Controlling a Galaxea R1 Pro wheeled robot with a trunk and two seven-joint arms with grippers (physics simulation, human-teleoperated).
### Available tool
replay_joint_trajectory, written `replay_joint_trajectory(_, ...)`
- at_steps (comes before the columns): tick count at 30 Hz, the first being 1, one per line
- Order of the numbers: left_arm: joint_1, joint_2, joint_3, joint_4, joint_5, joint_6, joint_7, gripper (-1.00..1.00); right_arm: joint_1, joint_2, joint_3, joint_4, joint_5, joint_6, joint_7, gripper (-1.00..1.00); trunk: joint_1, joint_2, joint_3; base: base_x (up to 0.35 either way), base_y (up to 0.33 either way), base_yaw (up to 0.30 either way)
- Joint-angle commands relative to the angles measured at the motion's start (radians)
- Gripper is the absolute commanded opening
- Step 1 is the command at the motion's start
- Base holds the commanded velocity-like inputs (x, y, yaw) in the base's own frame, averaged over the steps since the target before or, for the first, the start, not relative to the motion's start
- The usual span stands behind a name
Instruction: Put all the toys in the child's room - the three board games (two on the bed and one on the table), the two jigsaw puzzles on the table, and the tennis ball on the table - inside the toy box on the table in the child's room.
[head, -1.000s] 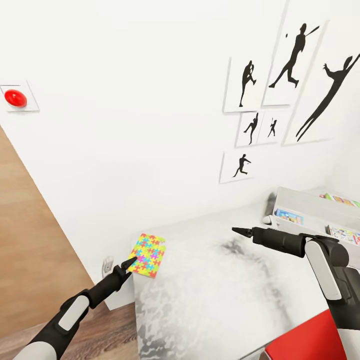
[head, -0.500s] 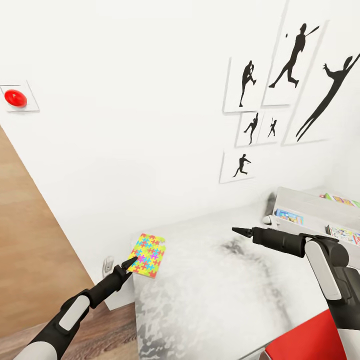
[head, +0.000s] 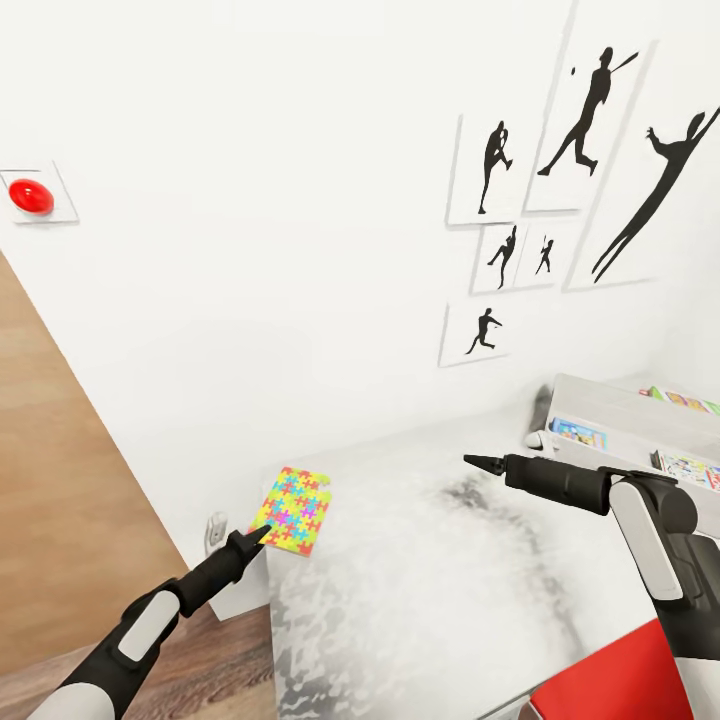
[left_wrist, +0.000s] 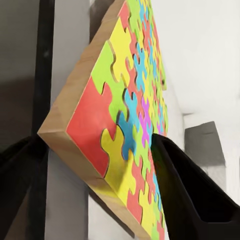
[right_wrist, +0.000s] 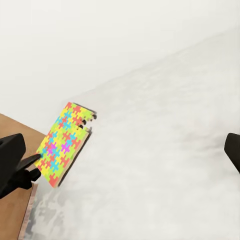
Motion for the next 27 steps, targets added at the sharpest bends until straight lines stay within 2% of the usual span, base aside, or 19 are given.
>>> replay_joint_trajectory(1,-0.001,0.001,-0.003,0.0,0.014,0.009,-0.001,-1.0,-0.001,0.0,-0.001,0.0,0.008,0.004,0.01,1.0,0.0,-0.001,-0.001,0.0,0.0,0.0)
replay_joint_trajectory(27,0.001,0.001,-0.002,-0.006,0.016,0.006,-0.011,-1.0,0.001,0.002,0.001,-0.004,0.008,0.004,0.01,1.0,0.0,-0.001,-0.001,0.0,0.0,0.0)
